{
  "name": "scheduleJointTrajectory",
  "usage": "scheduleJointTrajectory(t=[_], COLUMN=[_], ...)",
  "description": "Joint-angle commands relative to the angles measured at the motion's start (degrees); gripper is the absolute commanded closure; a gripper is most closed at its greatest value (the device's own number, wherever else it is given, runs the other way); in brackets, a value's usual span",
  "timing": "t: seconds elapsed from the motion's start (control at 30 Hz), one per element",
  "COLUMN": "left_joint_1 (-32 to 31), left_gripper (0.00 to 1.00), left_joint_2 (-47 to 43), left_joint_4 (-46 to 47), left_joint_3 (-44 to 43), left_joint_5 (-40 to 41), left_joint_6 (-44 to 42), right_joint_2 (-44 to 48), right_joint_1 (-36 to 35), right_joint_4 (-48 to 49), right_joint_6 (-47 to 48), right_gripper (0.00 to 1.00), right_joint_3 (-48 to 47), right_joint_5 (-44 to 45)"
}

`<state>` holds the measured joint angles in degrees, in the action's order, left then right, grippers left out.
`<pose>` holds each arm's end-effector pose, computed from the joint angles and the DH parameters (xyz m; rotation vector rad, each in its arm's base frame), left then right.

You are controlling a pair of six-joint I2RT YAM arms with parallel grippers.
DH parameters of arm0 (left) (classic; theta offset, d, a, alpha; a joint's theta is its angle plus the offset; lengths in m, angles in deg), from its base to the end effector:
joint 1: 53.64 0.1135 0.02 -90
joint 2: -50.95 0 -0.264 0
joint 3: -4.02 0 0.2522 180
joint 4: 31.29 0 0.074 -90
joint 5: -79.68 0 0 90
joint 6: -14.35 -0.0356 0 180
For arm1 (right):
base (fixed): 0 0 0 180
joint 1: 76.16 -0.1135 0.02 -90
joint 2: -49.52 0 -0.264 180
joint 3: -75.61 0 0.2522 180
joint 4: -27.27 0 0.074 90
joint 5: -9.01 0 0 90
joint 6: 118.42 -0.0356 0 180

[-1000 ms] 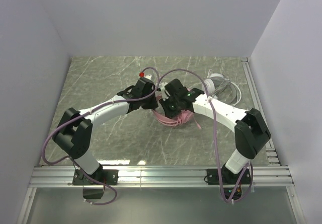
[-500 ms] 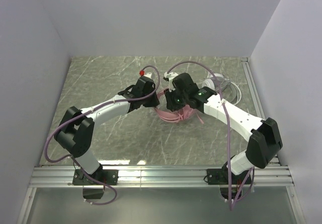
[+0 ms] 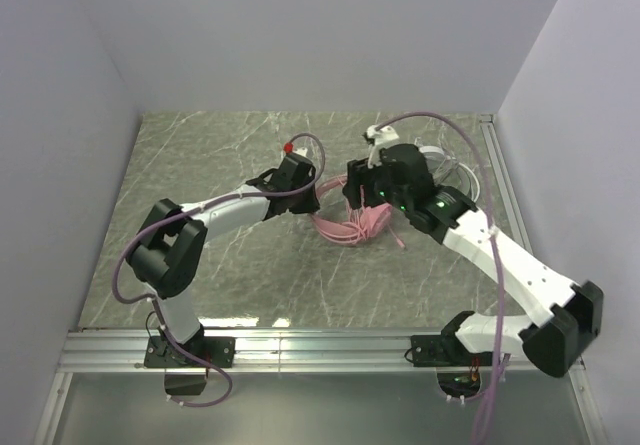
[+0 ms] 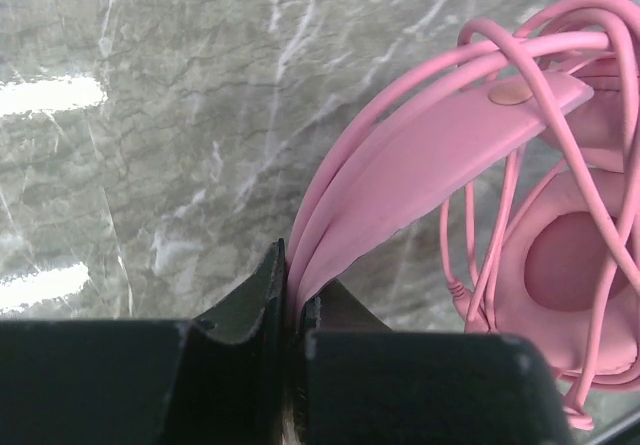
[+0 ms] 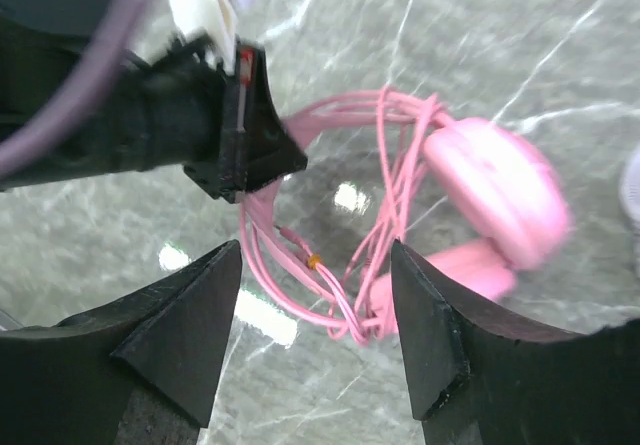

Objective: Wrap the headphones
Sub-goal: Place the headphones on the table

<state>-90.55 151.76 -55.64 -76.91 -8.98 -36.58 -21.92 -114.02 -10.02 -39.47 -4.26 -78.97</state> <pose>0.3085 -0.2307 0.2106 -0.0578 2.4289 -0.6088 0.2229 0.1717 0.3479 -0.4679 2.0580 0.4822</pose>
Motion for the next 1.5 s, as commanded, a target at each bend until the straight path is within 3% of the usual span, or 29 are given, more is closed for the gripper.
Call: scheduleJointTrajectory(t=[0.0, 0.17, 0.47, 0.5, 0.6, 0.63, 0.7, 0.97, 1.2, 1.33, 1.47], left_joint_1=[0.87, 1.48, 2.63, 3.06, 3.94, 4.03, 4.21, 4.21, 4.21, 4.30, 4.21], left_gripper=[1.00, 0.99, 0.67, 0.50, 0.25, 0.07, 0.02, 0.01, 0.01, 0.01, 0.01], left_joint_2=[0.43, 2.80, 6.33, 5.54, 3.35, 2.81, 1.24, -7.29, -19.13, -28.11, -38.46], left_joint_4=[5.58, 6.54, 4.17, 4.26, 4.96, 5.57, 5.14, 2.07, -11.37, -14.27, -19.72], left_joint_3=[-3.84, -4.36, -7.97, -7.97, -6.92, -6.48, -5.86, -4.45, -4.90, 0.19, 0.73], left_joint_5=[-1.52, -2.22, -5.65, -5.91, -6.26, -6.70, -5.22, -1.43, 1.55, 5.32, 14.45], left_joint_6=[1.63, 0.05, 1.09, 1.10, 1.98, 1.89, 1.89, 0.92, 1.27, 1.97, 3.38], right_joint_2=[4.81, 8.85, 15.36, 15.63, 16.42, 16.68, 17.12, 19.75, 23.27, 25.21, 27.05], right_joint_1=[1.13, 2.18, 4.20, 4.47, 5.17, 5.43, 5.79, 6.93, 6.93, 7.02, 7.02], right_joint_4=[2.27, 2.08, 2.52, 2.70, 3.58, 3.84, 4.19, 4.72, 8.49, 8.68, 4.56], right_joint_6=[-0.90, -0.99, -0.99, -0.99, -1.17, -1.26, -1.34, -1.87, -3.10, -3.54, -4.94], right_gripper=[0.31, 0.31, 0.30, 0.30, 0.30, 0.30, 0.30, 0.30, 0.30, 0.30, 0.30], right_joint_3=[1.59, 5.54, 10.29, 10.82, 11.79, 12.31, 12.58, 12.67, 16.17, 16.89, 15.66], right_joint_5=[2.98, 3.52, 1.93, 1.85, 0.44, 0.09, -0.79, -1.85, -1.24, 3.84, 10.45])
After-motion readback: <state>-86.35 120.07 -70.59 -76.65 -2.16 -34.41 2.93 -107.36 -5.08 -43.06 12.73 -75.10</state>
